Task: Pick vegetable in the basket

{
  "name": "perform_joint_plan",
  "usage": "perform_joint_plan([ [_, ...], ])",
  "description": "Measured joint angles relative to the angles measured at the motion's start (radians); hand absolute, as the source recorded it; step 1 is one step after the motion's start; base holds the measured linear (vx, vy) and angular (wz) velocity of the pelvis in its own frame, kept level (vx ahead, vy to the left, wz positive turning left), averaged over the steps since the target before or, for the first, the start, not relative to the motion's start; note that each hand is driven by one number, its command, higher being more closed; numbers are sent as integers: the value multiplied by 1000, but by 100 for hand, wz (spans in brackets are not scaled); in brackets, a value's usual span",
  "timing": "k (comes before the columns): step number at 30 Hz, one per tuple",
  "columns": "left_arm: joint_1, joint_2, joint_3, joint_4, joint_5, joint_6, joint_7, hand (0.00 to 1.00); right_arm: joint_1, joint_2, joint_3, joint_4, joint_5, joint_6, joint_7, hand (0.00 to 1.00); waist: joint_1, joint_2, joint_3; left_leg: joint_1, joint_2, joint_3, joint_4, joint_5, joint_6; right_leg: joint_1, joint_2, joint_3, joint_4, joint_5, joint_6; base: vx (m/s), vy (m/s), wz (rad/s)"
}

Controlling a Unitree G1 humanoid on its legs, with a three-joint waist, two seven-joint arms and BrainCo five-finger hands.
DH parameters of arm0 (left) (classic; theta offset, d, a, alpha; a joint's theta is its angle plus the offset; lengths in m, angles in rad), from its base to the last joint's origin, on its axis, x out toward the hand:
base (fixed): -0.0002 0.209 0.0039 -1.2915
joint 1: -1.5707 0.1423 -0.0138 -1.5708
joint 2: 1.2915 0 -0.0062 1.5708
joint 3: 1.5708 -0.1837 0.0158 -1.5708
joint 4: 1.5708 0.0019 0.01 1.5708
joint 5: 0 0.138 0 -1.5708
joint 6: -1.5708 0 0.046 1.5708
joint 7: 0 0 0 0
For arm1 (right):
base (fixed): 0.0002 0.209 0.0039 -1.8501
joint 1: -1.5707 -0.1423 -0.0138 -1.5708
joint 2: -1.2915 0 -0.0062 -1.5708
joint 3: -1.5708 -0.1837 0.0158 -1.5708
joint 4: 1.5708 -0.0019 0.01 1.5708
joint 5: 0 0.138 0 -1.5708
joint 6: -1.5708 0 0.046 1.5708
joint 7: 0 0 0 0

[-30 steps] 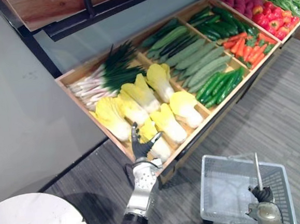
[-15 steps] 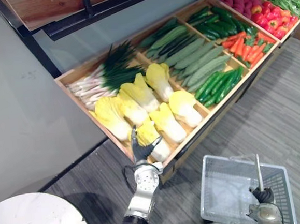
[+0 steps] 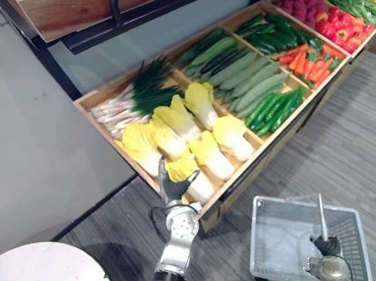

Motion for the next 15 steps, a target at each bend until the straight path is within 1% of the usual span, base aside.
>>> perform_joint_plan([
  [6,-3,-16,32,29,-22,25,10,0,-2,0,0,0,0,0,0,100,-2,0,-1,-1,0,-5,0,7,1,0,0,-4,-4,0,0,-1,-1,1],
  [10,-4,-23,44,62,-57,42,24,0,-3,0,5,0,0,1,0,100,-3,0,-3,-3,0,-12,0,10,0,2,0,-12,-12,0,-1,4,-9,5],
  [15,-12,-23,59,83,-83,43,26,0,-7,0,17,0,0,1,0,100,-6,-2,-6,-13,0,-24,0,10,0,2,0,-24,-19,1,-1,11,-6,7],
])
